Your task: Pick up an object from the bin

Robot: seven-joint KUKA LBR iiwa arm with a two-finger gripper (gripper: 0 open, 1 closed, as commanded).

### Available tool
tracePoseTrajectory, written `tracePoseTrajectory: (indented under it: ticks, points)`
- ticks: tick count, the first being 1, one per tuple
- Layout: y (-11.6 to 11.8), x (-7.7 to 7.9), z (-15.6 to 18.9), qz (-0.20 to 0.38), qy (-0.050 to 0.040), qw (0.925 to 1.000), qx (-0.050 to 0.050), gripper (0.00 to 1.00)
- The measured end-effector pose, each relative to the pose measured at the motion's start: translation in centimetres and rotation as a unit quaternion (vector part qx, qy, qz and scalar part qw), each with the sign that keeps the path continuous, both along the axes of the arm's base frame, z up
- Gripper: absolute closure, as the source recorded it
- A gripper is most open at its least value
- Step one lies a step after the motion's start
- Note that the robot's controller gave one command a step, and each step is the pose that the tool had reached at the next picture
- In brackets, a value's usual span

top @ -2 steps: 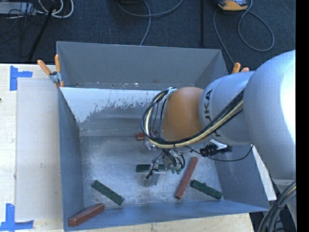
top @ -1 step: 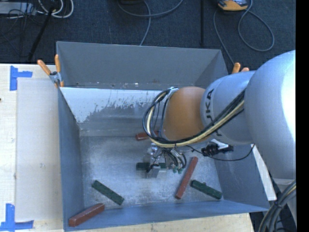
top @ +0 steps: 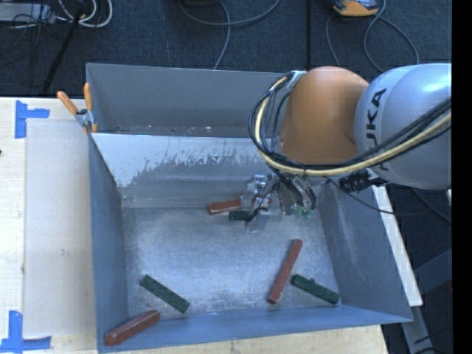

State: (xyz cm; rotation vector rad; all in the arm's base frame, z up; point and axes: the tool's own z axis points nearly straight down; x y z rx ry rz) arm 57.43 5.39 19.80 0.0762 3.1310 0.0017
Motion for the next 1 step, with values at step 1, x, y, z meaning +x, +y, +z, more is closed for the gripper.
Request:
tracePoseTrajectory:
  ticks: [1]
  points:
    - [7.49,1.93,4.94,0.062,0.0011,0.9981,0.001,1.00]
